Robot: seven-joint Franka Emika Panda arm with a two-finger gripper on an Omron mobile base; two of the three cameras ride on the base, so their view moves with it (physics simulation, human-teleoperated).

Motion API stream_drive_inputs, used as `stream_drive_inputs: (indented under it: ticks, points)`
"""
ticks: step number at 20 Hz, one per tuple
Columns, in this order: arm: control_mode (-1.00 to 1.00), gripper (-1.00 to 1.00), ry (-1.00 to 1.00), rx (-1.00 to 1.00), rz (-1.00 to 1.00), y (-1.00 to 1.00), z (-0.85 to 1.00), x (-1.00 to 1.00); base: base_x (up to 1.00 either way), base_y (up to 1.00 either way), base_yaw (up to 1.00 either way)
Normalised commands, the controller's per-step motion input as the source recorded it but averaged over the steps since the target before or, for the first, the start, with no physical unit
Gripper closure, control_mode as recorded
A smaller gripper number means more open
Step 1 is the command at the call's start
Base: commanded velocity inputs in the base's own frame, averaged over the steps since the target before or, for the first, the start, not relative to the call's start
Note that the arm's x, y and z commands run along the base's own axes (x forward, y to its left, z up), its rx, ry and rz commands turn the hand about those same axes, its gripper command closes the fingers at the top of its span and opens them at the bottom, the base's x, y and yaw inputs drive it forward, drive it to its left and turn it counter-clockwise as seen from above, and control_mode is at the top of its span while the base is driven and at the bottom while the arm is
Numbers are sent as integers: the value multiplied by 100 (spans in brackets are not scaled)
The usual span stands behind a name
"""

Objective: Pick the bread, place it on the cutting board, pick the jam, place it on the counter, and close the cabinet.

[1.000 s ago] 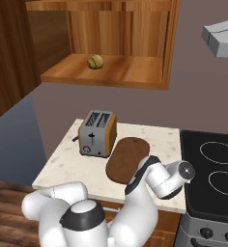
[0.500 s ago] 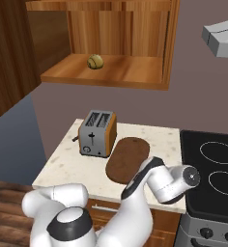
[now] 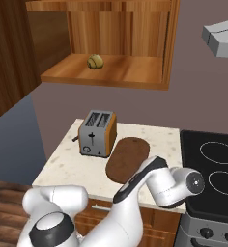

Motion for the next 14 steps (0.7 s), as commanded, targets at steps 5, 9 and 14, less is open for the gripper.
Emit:
stream_drive_inputs:
  ticks: [5, 9, 14]
  points:
    - [-100, -100, -6, 0, 0, 0, 60, -17, 0, 0, 0]
    - [-100, -100, -4, 0, 0, 0, 63, -13, 0, 0, 0]
    - [-100, -100, -4, 0, 0, 4, 65, -10, 0, 0, 0]
